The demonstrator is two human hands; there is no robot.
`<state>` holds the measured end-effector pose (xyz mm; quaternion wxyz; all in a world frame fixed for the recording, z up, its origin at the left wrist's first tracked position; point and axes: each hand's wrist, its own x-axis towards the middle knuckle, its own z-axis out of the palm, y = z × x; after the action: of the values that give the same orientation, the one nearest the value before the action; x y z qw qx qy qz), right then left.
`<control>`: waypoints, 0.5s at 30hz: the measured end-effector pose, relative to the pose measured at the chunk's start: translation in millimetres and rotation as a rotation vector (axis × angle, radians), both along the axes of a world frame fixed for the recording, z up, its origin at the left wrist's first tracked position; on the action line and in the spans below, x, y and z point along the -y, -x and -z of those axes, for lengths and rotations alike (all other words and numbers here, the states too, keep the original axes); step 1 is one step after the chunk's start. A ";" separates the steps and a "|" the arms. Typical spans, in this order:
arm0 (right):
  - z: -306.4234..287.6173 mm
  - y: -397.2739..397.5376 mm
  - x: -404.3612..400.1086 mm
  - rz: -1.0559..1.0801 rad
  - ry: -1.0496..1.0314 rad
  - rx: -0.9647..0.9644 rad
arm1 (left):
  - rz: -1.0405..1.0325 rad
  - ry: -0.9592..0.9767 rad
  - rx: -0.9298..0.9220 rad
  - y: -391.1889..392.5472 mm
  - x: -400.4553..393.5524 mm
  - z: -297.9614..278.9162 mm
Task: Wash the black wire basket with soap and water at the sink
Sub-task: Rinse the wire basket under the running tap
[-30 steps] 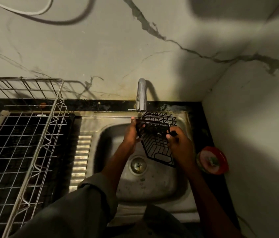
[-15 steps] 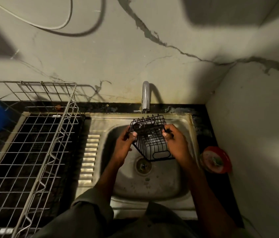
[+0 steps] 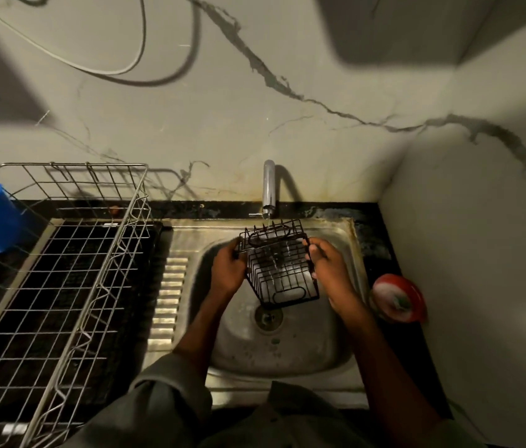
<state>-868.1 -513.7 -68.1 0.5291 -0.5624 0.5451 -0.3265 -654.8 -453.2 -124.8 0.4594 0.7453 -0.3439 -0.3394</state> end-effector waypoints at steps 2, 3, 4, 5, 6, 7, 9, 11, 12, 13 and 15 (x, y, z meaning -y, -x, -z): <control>-5.0 -3.4 -0.8 0.021 -0.085 0.031 | -0.015 -0.018 0.047 -12.9 7.3 17.2; -7.6 -5.2 -1.7 0.027 -0.119 0.043 | -0.024 -0.031 0.067 -14.8 5.4 11.9; -10.3 -7.6 -2.8 0.022 -0.141 0.047 | -0.028 -0.032 0.073 -18.1 2.9 9.0; -12.0 -10.6 -3.9 0.005 -0.151 0.045 | -0.031 -0.024 0.085 -20.1 0.0 4.2; -13.9 -13.4 -5.2 -0.015 -0.150 0.046 | -0.039 -0.016 0.099 -18.2 -5.4 -9.9; -14.8 -17.3 -7.4 -0.032 -0.143 0.048 | -0.050 -0.014 0.113 -16.7 -11.5 -22.7; -18.6 -25.6 -11.1 -0.045 -0.135 0.056 | -0.076 -0.016 0.127 -17.5 -18.0 -34.8; -22.6 -32.6 -14.0 -0.048 -0.132 0.074 | -0.105 -0.020 0.153 -21.6 -22.9 -41.0; -23.3 -34.8 -14.9 -0.054 -0.126 0.077 | -0.112 -0.018 0.158 -24.1 -24.8 -42.0; -24.3 -36.8 -15.6 -0.065 -0.121 0.072 | -0.117 -0.013 0.157 -27.9 -25.5 -41.5; -25.2 -39.1 -18.4 -0.072 -0.116 0.067 | -0.123 -0.019 0.160 -37.4 -26.1 -32.7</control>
<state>-829.0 -495.3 -43.0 0.5902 -0.5390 0.5244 -0.2937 -617.4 -427.1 -92.1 0.4436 0.7939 -0.3298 -0.2532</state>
